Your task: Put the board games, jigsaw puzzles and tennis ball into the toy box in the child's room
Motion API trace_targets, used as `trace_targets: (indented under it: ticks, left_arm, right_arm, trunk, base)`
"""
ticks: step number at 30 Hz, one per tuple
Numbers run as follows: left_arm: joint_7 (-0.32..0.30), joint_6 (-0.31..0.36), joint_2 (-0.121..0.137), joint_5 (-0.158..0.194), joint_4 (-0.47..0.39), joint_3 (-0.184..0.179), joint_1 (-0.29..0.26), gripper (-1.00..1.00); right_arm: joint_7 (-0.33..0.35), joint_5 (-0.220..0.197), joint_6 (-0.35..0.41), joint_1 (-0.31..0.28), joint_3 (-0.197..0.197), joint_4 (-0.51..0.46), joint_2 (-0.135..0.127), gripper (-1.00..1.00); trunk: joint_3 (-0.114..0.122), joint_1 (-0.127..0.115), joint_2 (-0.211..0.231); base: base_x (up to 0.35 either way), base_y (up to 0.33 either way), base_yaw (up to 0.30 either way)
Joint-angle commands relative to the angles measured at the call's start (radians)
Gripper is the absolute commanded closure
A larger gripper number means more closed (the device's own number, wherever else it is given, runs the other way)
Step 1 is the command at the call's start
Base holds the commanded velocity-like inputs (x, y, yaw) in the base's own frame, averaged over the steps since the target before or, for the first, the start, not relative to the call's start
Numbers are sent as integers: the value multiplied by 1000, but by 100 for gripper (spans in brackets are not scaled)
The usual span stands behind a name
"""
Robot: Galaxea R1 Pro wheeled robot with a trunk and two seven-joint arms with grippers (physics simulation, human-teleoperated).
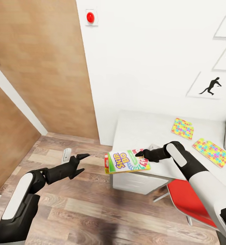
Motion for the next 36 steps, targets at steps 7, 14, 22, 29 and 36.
trace_targets:
  ticks: [7, 14, 22, 29, 36]
  left_arm:
    - [10, 2, 0, 10, 0, 0, -1, -100]
    - [10, 2, 0, 10, 0, 0, -1, -100]
    - [10, 2, 0, 10, 0, 0, -1, -100]
    - [10, 2, 0, 10, 0, 0, -1, -100]
    - [10, 2, 0, 9, 0, 0, -1, -100]
  right_arm:
    - [1, -13, 2, 0, 2, -2, -1, -100]
    - [2, -13, 2, 0, -1, -2, -3, -100]
    - [3, -14, 2, 0, -6, -2, -6, -100]
    - [3, -14, 2, 0, -10, -2, -7, -100]
    - [2, -15, 2, -1, -13, -2, -9, -100]
  trunk:
    - [-2, 3, -1]
    - [-2, 3, -1]
    - [-2, 3, -1]
    - [-2, 3, -1]
    - [-2, 3, -1]
  base:
    - [0, 0, 274]
    - [0, 0, 266]
    - [0, 0, 122]
    - [0, 0, 32]
    - [0, 0, 10]
